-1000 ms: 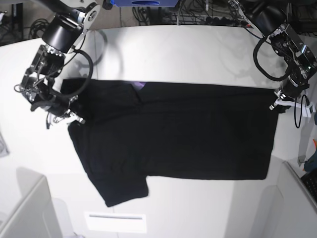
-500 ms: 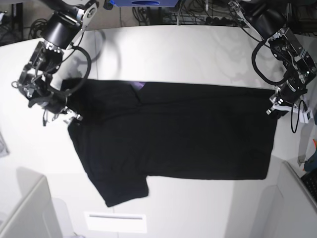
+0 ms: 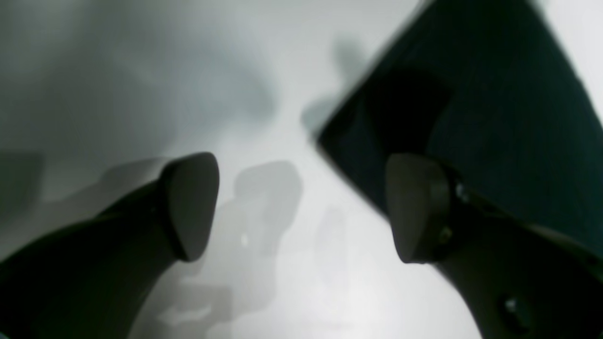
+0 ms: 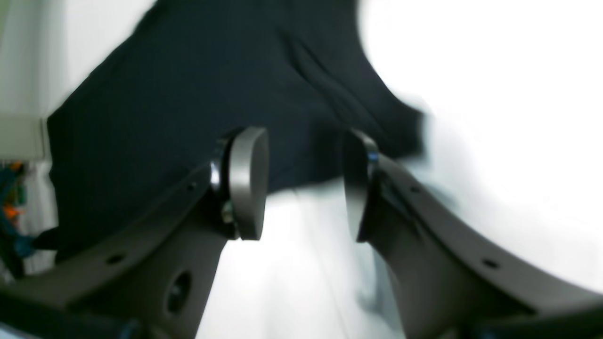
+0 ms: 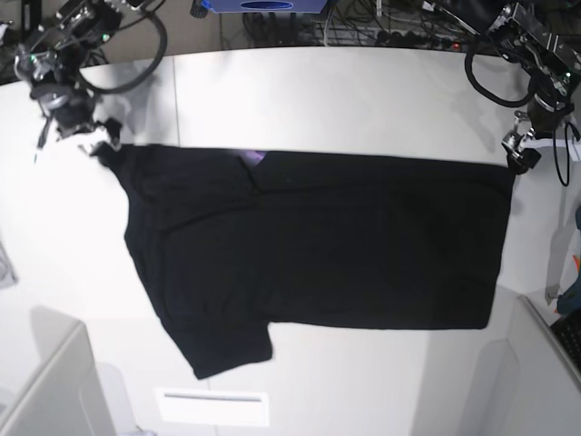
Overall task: Fold the T-shirt properly
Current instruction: 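Drag the shirt with both grippers toward the table edge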
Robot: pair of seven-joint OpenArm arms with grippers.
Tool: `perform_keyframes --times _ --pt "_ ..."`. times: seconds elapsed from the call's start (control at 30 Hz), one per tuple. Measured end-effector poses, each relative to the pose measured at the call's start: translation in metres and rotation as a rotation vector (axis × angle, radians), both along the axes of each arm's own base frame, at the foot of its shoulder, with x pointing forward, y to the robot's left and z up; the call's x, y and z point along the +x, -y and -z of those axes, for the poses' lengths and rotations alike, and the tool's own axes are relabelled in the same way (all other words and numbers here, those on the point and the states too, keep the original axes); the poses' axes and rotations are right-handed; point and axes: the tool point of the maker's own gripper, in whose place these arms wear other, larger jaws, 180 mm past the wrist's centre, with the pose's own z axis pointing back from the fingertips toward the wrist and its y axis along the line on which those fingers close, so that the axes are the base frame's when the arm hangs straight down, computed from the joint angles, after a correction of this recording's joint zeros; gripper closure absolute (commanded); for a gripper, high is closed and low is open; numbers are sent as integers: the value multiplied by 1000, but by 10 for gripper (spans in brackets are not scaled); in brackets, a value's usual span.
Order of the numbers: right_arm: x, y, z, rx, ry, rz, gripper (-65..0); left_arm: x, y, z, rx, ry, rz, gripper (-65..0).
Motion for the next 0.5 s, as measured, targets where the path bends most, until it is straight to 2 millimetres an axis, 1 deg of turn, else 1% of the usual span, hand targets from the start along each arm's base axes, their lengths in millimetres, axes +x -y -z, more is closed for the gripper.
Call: perform_keyframes --times 0.07,0.1,0.17,0.2,0.23,0.3,0.37,0.4,0.43,0.5 --pt "-14 4 14 13 -39 20 -251 6 -1 4 -24 23 -7 -523" --pt "-18 6 19 13 -44 34 -251 9 0 8 -40 25 -10 -522" --pt "-18 9 21 13 -17 68 -249 15 4 18 -78 20 -15 -510" --pt "-17 12 21 11 1 82 -249 18 7 22 -91 21 -15 -490" --pt "-17 13 22 12 4 88 -249 21 6 22 -85 44 -22 -467" --pt "-21 14 26 14 -10 94 -249 32 9 25 -60 47 2 -402" --pt "-24 16 29 26 -28 124 -249 44 21 28 -39 36 77 -344" --pt "-24 16 29 29 -30 130 -249 51 26 27 -43 52 90 -321" --pt "-24 16 29 30 -30 130 -249 56 26 27 -43 67 88 -303" --pt "-22 17 28 28 -25 131 -249 54 26 33 -58 61 78 -283"
